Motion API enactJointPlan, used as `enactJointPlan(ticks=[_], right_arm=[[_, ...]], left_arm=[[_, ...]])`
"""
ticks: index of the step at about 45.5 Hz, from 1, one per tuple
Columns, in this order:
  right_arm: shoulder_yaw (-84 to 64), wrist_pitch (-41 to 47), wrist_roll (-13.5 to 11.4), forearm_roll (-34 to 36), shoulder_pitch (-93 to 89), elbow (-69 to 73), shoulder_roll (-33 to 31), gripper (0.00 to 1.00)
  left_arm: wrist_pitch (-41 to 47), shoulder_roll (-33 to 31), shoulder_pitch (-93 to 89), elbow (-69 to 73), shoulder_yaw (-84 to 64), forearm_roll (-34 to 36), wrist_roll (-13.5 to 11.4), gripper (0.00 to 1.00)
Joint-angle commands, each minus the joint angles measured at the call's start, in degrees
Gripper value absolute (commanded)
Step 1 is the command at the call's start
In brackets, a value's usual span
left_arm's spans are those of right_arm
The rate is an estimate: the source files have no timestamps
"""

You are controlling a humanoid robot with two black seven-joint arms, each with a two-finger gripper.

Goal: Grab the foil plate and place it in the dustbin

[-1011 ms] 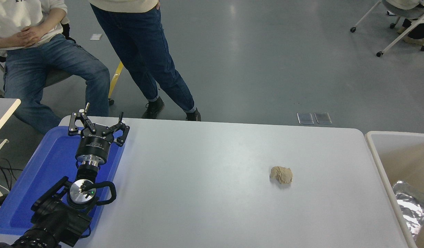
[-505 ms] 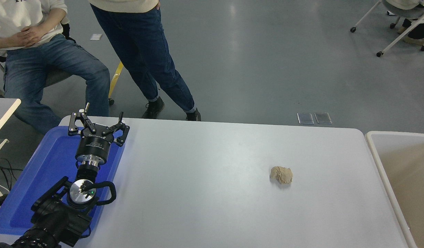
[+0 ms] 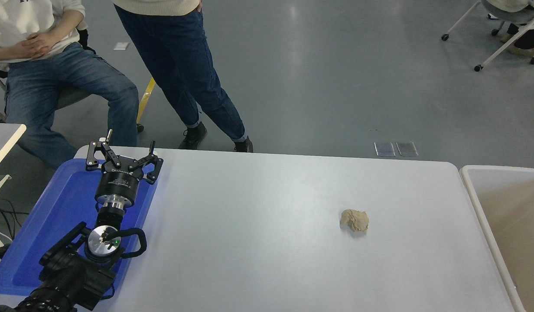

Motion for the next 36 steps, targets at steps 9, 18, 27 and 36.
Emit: enactJointPlan(ticks=[9, 18, 27, 36], right_arm=[[-14.32, 1.85, 0.03, -1.0, 17.22, 26.4, -10.67, 1.0], [-33.48, 5.97, -0.06, -0.38, 34.1, 34.85, -10.15, 1.0], [-45.7, 22.92, -0.06, -0.47, 48.25, 36.43, -8.22, 1.0], [-53.01, 39.36, -0.06, -0.64, 56.52, 36.87, -6.02, 1.0]], left_arm=[[-0.08, 0.0, 0.0, 0.0, 0.01, 0.02, 0.0, 1.0], [0.01, 0.0, 0.0, 0.0, 0.01, 0.02, 0.0, 1.0], [-0.08, 0.0, -0.09, 0.0, 0.09, 0.02, 0.09, 1.0], [-0.08, 0.0, 0.0, 0.0, 0.09, 0.02, 0.09, 1.0]])
